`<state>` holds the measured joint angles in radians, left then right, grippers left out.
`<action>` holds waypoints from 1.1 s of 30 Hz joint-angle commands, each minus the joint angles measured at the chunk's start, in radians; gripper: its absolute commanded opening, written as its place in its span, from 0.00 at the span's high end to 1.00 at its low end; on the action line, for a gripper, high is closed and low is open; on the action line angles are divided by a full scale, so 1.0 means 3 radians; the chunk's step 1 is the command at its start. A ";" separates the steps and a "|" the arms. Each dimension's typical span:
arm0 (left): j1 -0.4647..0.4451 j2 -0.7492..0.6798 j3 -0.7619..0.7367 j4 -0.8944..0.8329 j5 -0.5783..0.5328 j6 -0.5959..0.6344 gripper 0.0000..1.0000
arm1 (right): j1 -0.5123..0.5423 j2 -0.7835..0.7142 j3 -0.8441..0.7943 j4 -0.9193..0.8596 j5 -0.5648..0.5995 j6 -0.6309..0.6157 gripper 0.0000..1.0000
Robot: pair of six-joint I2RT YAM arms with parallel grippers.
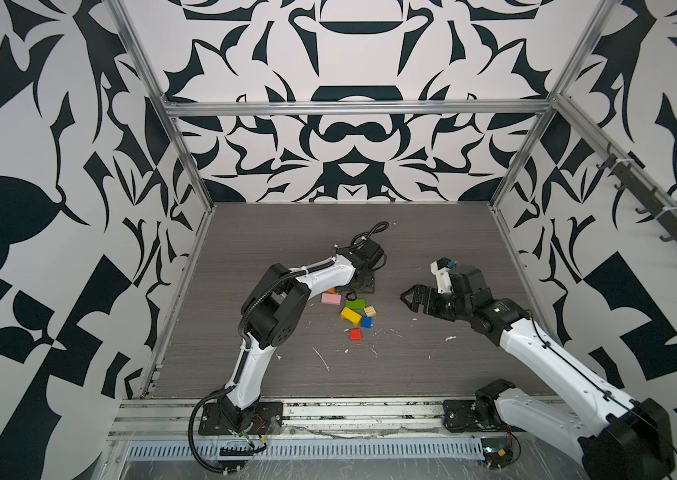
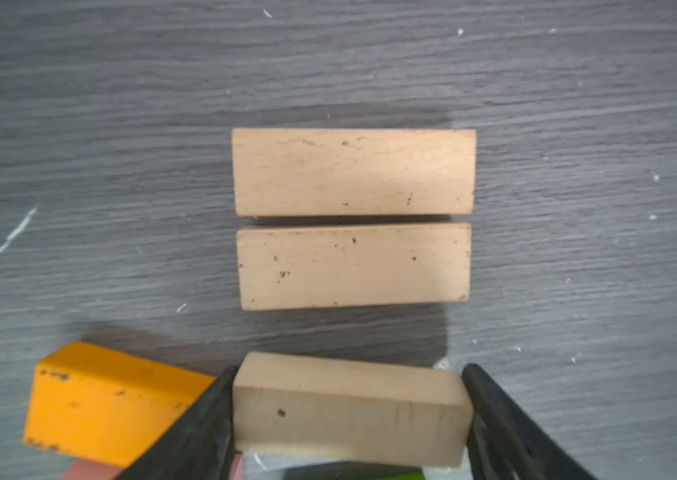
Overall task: Build the wood block tower
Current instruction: 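Carry the plain wooden block over the two-block stack with the left gripper, then lower the plain wooden block onto the top of the stack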
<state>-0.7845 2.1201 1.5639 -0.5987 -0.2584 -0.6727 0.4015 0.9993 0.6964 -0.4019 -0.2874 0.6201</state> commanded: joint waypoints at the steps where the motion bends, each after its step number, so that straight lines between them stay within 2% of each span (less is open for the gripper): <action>1: 0.0015 0.0089 0.0109 -0.0125 -0.0048 -0.0074 0.52 | 0.0012 -0.0033 0.0069 -0.0009 0.0033 -0.0068 0.00; 33: 0.0084 0.0315 0.0380 -0.0269 -0.0010 -0.0079 0.52 | 0.0012 -0.0079 0.0030 -0.0046 0.0074 -0.0088 0.00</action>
<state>-0.7639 2.1803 1.6493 -0.6327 -0.2626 -0.6811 0.4015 0.9993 0.6964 -0.4072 -0.2832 0.6052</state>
